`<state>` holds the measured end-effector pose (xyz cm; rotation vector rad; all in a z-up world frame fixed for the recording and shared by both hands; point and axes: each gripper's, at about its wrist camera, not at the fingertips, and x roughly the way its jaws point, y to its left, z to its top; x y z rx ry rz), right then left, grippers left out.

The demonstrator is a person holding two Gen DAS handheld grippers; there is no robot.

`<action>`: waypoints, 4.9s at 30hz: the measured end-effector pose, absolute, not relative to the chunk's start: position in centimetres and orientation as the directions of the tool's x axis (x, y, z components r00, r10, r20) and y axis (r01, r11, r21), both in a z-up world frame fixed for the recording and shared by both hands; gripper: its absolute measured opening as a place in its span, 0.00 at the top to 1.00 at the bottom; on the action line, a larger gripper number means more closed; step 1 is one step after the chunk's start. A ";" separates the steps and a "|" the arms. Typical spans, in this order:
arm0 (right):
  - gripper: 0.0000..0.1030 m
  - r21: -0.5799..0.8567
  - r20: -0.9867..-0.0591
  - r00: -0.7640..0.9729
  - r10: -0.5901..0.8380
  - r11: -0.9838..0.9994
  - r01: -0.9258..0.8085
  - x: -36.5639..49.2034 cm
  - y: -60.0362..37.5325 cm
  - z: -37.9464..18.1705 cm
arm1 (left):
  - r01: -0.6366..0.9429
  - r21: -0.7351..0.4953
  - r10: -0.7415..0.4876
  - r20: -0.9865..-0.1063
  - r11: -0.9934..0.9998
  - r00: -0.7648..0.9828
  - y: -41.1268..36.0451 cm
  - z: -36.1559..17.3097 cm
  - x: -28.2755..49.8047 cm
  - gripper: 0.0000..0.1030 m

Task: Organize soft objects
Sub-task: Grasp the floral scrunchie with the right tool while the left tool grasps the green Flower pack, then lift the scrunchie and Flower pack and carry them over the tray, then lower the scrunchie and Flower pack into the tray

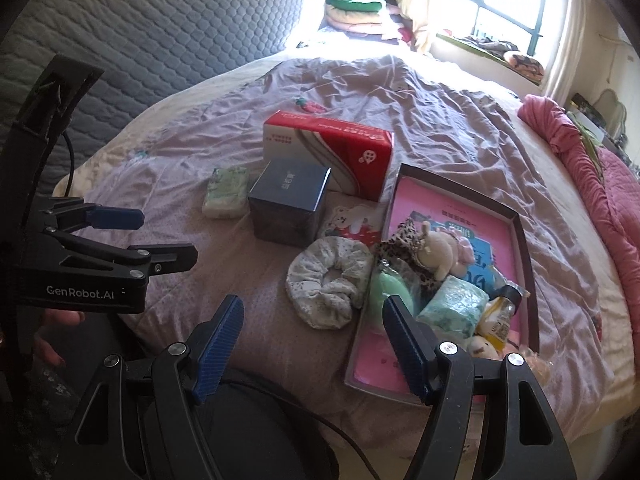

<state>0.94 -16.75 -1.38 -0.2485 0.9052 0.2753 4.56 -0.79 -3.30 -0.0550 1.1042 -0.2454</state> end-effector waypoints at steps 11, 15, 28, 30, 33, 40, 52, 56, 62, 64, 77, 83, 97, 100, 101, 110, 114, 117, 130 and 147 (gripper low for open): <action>0.29 -0.185 -0.912 0.408 0.042 0.846 -0.501 9.3 -14.4 -8.3 | 0.093 -0.190 -0.211 -0.896 0.977 0.390 2.3 -5.7 6.9 0.19; 0.29 -0.217 -0.934 0.356 0.004 0.786 -0.579 11.6 -14.0 -9.8 | 0.090 -0.193 -0.213 -0.904 0.977 0.372 2.4 -6.6 7.9 0.19; 0.23 -0.228 -0.964 0.256 -0.066 0.699 -0.678 15.8 -13.8 -13.1 | -0.014 -0.279 -0.259 -0.907 0.960 0.333 3.2 -8.6 14.9 0.19; 0.22 -0.234 -0.961 0.268 -0.063 0.700 -0.674 15.7 -14.0 -13.2 | -0.048 -0.290 -0.260 -0.909 0.956 0.325 3.4 -9.2 16.0 0.19; 0.32 -0.232 -0.954 0.296 -0.038 0.718 -0.656 15.3 -14.3 -13.0 | -0.091 -0.289 -0.250 -0.920 0.953 0.304 3.4 -10.3 17.5 0.19; 0.78 -0.078 -0.944 0.306 0.119 0.825 -0.559 12.6 -17.0 -12.0 | -0.132 -0.214 -0.174 -0.949 0.968 0.263 2.3 -12.1 19.7 0.18; 0.85 0.206 -0.815 0.442 0.375 0.901 -0.382 9.9 -23.2 -6.6 | -0.153 -0.285 -0.225 -0.919 0.946 0.324 3.6 -11.8 18.9 0.57; 0.85 0.225 -0.782 0.487 0.389 0.905 -0.362 10.3 -24.2 -4.7 | -0.147 -0.345 -0.276 -0.893 0.927 0.355 4.7 -10.7 17.6 0.58; 0.85 0.227 -0.742 0.550 0.384 0.916 -0.332 9.5 -22.5 -2.3 | -0.038 -0.328 -0.281 -0.859 0.944 0.427 2.7 -5.9 15.3 0.58; 0.85 0.236 -0.730 0.565 0.385 0.918 -0.320 9.0 -22.4 -1.4 | 0.011 -0.317 -0.289 -0.847 0.948 0.446 1.4 -4.1 14.4 0.58; 0.85 0.241 -0.636 0.694 0.337 0.941 -0.236 4.8 -26.7 3.7 | 0.214 -0.267 -0.341 -0.796 0.940 0.500 -6.1 3.1 10.0 0.58; 0.85 0.252 -0.597 0.739 0.312 0.948 -0.197 3.3 -29.1 5.5 | 0.264 -0.244 -0.349 -0.789 0.933 0.505 -8.6 4.3 8.9 0.58; 0.85 0.273 -0.550 0.802 0.234 0.958 -0.093 0.9 -34.7 7.0 | 0.353 -0.204 -0.365 -0.793 0.913 0.487 -13.4 5.4 7.3 0.58; 0.85 0.263 -0.545 0.813 0.206 0.963 -0.068 0.4 -35.8 7.3 | 0.373 -0.205 -0.376 -0.794 0.905 0.477 -14.4 5.4 7.2 0.58; 0.85 0.256 -0.543 0.817 0.194 0.965 -0.059 0.2 -36.1 7.4 | 0.380 -0.202 -0.377 -0.794 0.903 0.476 -14.9 5.5 7.1 0.58; 0.85 0.265 -0.535 0.833 0.141 0.964 0.006 -0.6 -38.9 7.5 | 0.427 -0.204 -0.396 -0.811 0.881 0.430 -17.5 4.4 7.1 0.58; 0.85 0.262 -0.544 0.828 0.135 0.965 0.015 -0.5 -39.3 7.1 | 0.442 -0.202 -0.395 -0.826 0.874 0.403 -18.5 3.4 7.2 0.58; 0.85 0.264 -0.553 0.822 0.138 0.964 0.016 -0.3 -39.3 6.5 | 0.451 -0.196 -0.388 -0.837 0.871 0.386 -19.3 2.6 7.2 0.58; 0.84 0.249 -0.629 0.766 0.135 0.968 0.034 1.6 -39.0 2.3 | 0.466 -0.190 -0.363 -0.876 0.864 0.318 -21.2 -1.2 8.5 0.58; 0.84 0.260 -0.662 0.740 0.118 0.962 0.080 2.7 -40.1 0.0 | 0.465 -0.204 -0.358 -0.894 0.862 0.271 -22.1 -3.8 9.5 0.58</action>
